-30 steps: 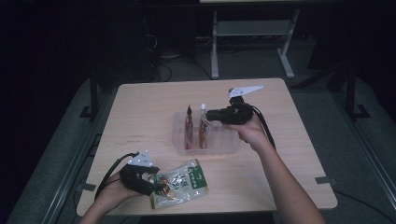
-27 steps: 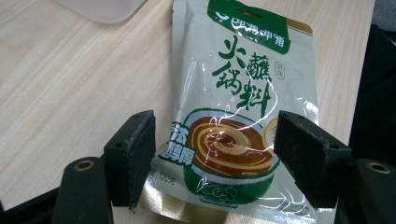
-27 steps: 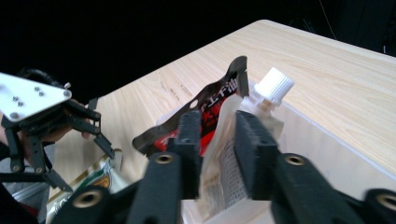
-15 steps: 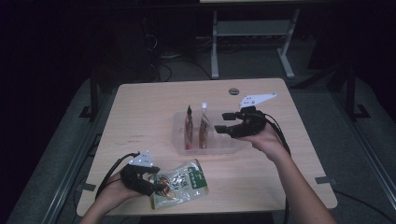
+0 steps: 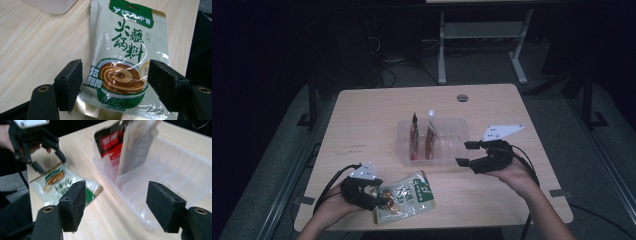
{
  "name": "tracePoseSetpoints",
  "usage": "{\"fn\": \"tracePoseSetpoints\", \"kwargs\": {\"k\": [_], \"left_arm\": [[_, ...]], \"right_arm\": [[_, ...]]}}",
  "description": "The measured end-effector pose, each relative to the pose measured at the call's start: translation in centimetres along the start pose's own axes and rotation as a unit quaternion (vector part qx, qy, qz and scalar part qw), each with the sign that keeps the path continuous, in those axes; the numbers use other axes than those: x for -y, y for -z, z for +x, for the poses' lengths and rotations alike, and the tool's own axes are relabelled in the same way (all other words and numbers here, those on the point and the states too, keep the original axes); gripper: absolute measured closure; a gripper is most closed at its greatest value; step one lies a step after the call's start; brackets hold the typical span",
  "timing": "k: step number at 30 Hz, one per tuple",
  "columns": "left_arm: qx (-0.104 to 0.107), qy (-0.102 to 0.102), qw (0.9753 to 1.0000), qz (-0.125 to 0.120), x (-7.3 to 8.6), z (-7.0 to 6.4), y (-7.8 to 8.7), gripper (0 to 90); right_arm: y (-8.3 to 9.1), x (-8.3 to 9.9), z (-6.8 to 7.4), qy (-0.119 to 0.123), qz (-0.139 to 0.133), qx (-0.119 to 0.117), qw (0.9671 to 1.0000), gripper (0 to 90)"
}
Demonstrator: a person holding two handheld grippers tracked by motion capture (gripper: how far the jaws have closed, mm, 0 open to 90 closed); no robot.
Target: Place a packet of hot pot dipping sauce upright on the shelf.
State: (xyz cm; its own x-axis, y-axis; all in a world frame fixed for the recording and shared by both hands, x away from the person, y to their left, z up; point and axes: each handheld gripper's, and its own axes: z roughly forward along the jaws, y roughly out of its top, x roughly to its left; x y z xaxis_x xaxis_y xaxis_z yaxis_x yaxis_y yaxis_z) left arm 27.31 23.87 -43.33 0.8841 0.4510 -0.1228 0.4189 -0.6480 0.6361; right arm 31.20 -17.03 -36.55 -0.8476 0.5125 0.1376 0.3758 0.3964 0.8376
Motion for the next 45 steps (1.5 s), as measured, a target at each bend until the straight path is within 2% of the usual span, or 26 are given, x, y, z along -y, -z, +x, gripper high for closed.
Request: {"fn": "tracePoseSetpoints", "kwargs": {"k": [5, 9, 11, 17, 19, 22, 29, 33, 36, 38, 39, 40, 43, 45], "left_arm": [[0.001, 0.002, 1.0, 0.0, 0.0, -0.2, 0.1, 29.2], [0.0, 0.005, 1.0, 0.0, -0.1, -0.3, 0.1, 29.6], [-0.002, -0.001, 1.0, 0.001, -0.1, -0.4, 0.2, 29.6], [-0.008, -0.012, 0.9999, 0.003, 0.0, -0.6, 0.7, 32.7], [-0.008, -0.004, 1.0, -0.004, 0.0, -0.8, 0.9, 33.5], [-0.011, -0.003, 0.9999, -0.002, 0.4, -0.9, 1.0, 33.4], [-0.016, 0.004, 0.9999, 0.004, 1.8, -1.2, 1.3, 27.8], [-0.019, -0.007, 0.9996, 0.018, 1.9, -1.3, 1.1, 27.0], [-0.019, -0.013, 0.9994, 0.027, 1.9, -1.5, 0.8, 34.2], [-0.037, -0.023, 0.9982, 0.04, 1.8, -1.5, 0.7, 40.5], [-0.048, -0.032, 0.9977, 0.035, 1.8, -1.4, 0.8, 40.9], [-0.051, -0.029, 0.9981, 0.022, 1.6, -1.4, 0.9, 40.9], [-0.049, -0.029, 0.9983, 0.006, 0.9, -0.8, 0.8, 37.7], [-0.044, -0.032, 0.9985, 0.007, 0.5, -0.6, 0.3, 37.4]], "right_arm": [[0.7, 2.1, 0.7, -0.009, 0.011, -0.002, 0.9999, 31.5], [0.7, 3.3, 1.0, -0.002, 0.029, 0.0, 0.9996, 31.4], [0.5, 3.7, 1.1, -0.001, 0.034, 0.0, 0.9994, 31.4], [-0.4, 4.5, 1.7, -0.003, 0.049, -0.014, 0.9987, 31.2], [-0.9, 4.6, 1.8, -0.006, 0.056, -0.02, 0.9982, 31.1], [-1.7, 4.8, 2.1, -0.001, 0.068, -0.028, 0.9973, 31.1], [-2.9, 5.1, 2.7, 0.004, 0.088, -0.045, 0.9951, 31.1], [-3.5, 5.3, 2.9, 0.005, 0.098, -0.049, 0.994, 31.2], [-3.7, 5.4, 2.9, 0.008, 0.103, -0.05, 0.9934, 31.2], [-3.9, 5.4, 2.9, 0.007, 0.104, -0.051, 0.9933, 31.2], [-3.9, 5.4, 2.9, 0.008, 0.105, -0.051, 0.9931, 31.2], [-3.9, 5.4, 2.9, 0.006, 0.106, -0.052, 0.993, 31.2], [-4.2, 5.4, 2.9, 0.008, 0.108, -0.055, 0.9926, 31.2], [-4.3, 5.4, 3.0, 0.007, 0.111, -0.055, 0.9923, 31.2]]}}
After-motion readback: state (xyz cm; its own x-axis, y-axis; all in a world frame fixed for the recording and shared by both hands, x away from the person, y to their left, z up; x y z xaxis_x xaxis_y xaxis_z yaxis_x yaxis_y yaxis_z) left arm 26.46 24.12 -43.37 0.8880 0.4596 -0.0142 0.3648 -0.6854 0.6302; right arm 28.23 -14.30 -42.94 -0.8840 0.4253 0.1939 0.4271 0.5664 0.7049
